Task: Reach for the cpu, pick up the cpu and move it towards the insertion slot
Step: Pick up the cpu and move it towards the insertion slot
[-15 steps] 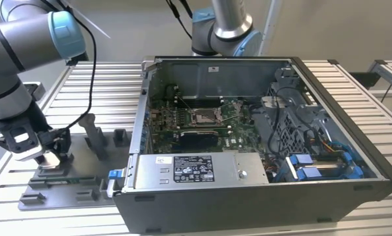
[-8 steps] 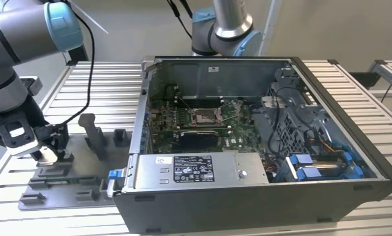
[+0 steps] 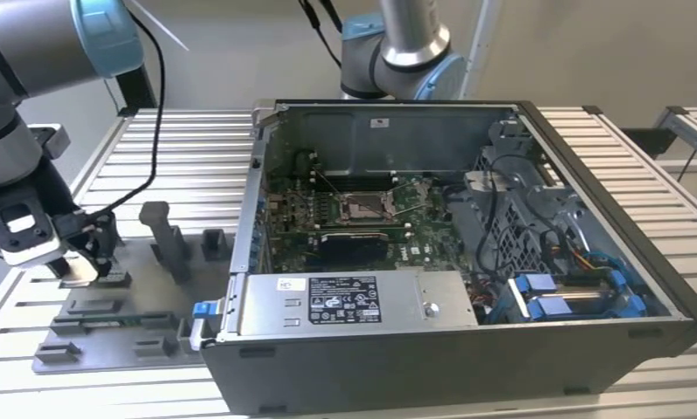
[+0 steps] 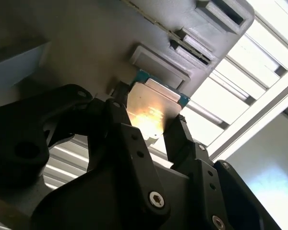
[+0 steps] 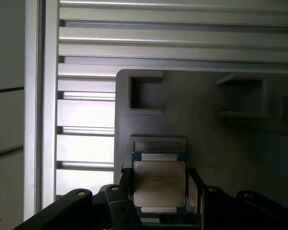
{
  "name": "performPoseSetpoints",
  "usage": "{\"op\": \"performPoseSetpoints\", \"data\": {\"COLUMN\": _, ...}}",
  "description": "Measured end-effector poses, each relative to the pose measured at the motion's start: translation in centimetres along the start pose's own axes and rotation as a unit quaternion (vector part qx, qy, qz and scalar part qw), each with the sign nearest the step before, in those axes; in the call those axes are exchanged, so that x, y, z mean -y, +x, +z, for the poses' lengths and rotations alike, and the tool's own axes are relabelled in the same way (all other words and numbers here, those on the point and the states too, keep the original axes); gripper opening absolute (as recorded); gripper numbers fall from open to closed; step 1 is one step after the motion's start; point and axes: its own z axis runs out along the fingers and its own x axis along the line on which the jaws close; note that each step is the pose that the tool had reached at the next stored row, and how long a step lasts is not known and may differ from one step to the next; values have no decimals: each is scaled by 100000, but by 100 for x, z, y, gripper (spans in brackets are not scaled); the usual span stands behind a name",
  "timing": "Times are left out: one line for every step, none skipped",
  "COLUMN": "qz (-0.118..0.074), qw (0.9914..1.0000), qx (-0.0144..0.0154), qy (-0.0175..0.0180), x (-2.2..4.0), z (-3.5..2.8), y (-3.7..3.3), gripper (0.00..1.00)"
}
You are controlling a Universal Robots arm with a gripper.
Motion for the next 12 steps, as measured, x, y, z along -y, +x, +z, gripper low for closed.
{"op": "performPoseSetpoints", "data": {"qz": 3, "qw": 100000, "qx": 4, "qy": -3, "x": -2, "z": -45, "y": 0, "gripper": 0}}
{"op": "performPoseSetpoints", "data": {"qz": 8, "qw": 100000, "qx": 4, "qy": -1, "x": -3, "z": -89, "y": -1, "gripper": 0}}
{"op": "performPoseSetpoints", "data": {"qz": 12, "qw": 100000, "qx": -4, "qy": 3, "x": -5, "z": -134, "y": 0, "gripper": 0}}
{"op": "performPoseSetpoints", "data": {"qz": 17, "qw": 100000, "qx": 5, "qy": -3, "x": -7, "z": -181, "y": -1, "gripper": 0}}
{"op": "performPoseSetpoints", "data": {"qz": 18, "qw": 100000, "qx": 7, "qy": -5, "x": -8, "z": -224, "y": -1, "gripper": 0}}
{"op": "performPoseSetpoints", "data": {"qz": 15, "qw": 100000, "qx": 2, "qy": 0, "x": -10, "z": -272, "y": -1, "gripper": 0}}
{"op": "performPoseSetpoints", "data": {"qz": 17, "qw": 100000, "qx": 1, "qy": 0, "x": -12, "z": -316, "y": -1, "gripper": 0}}
{"op": "performPoseSetpoints", "data": {"qz": 16, "qw": 100000, "qx": 3, "qy": -2, "x": -13, "z": -361, "y": -2, "gripper": 0}}
{"op": "performPoseSetpoints", "data": {"qz": 7, "qw": 100000, "qx": -3, "qy": 4, "x": -14, "z": -409, "y": -3, "gripper": 0}}
{"op": "performPoseSetpoints", "data": {"qz": 8, "qw": 100000, "qx": 6, "qy": -4, "x": -16, "z": -453, "y": -3, "gripper": 0}}
{"op": "performPoseSetpoints", "data": {"qz": 7, "qw": 100000, "qx": 7, "qy": -4, "x": -18, "z": -497, "y": -3, "gripper": 0}}
{"op": "performPoseSetpoints", "data": {"qz": 10, "qw": 100000, "qx": 0, "qy": 2, "x": -19, "z": -545, "y": -3, "gripper": 0}}
